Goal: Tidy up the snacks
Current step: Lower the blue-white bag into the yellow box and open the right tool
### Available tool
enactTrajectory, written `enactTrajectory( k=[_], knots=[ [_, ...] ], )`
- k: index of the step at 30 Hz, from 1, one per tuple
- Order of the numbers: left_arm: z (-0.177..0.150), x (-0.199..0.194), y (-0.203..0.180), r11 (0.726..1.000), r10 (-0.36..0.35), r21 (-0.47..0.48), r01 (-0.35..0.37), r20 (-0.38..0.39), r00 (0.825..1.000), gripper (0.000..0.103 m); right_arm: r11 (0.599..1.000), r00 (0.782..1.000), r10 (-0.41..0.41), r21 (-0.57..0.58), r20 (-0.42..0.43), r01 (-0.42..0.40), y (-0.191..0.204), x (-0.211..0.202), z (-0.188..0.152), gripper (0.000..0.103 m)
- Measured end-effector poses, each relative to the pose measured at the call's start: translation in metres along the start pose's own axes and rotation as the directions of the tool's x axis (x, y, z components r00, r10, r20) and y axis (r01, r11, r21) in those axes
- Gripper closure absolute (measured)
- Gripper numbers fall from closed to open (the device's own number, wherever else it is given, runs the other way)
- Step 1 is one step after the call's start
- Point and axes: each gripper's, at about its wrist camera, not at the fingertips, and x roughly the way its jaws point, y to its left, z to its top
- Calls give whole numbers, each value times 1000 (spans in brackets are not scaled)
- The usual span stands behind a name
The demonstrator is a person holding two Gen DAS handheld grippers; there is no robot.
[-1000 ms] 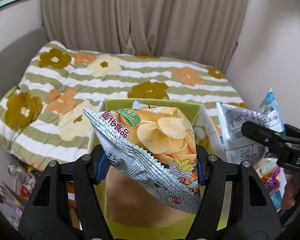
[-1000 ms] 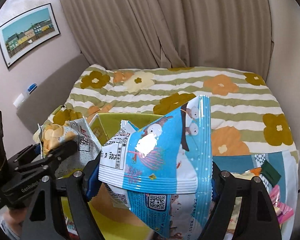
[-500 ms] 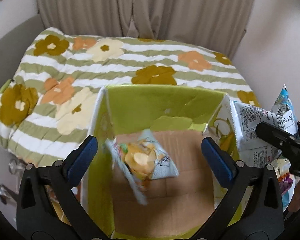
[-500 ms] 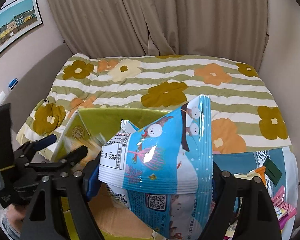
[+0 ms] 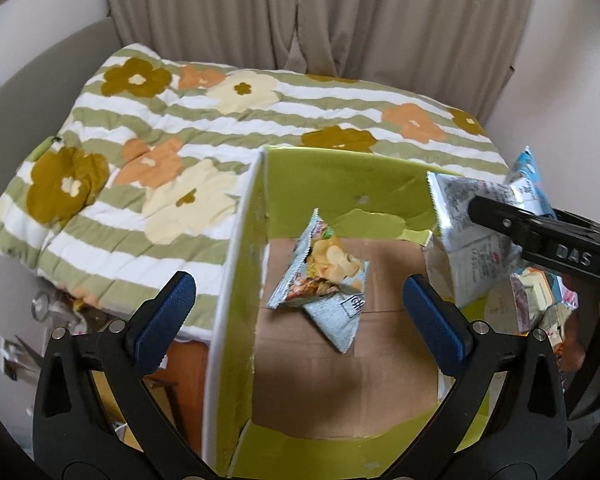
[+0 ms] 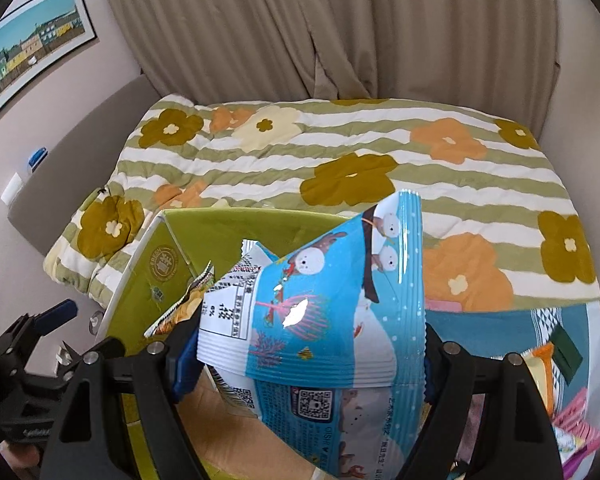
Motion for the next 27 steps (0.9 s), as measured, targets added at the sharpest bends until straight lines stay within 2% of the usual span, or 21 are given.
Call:
enactTrajectory(
  k=[6,9,11,14,21,27],
  knots=[
    [-1,-3,11,1000,3,-25,-3,5,1000,1,997,998,61,-35,-17,-62,14,22,11,23],
    [-2,-4,16,999,-8,-40,7,-3,1000,1,997,998,62,-55,-4,-63,20,28,14,16],
    [-4,-5,19,999,-9,-44,9,-5,1000,1,997,999,53,-61,2,-53,23,31,14,0],
    [-4,-5,21,999,-5,-42,5,-5,1000,1,998,998,52,-46,24,-51,23,29,11,0],
    [-8,-4,23,1000,-16,-18,16,-6,1000,1,998,1000,25,-57,-10,-25,26,22,1,0],
    [-4,-17,20,999,-35,5,35,14,999,1,998,1000,-11,-62,13,12,31,-2,-1,0]
  ],
)
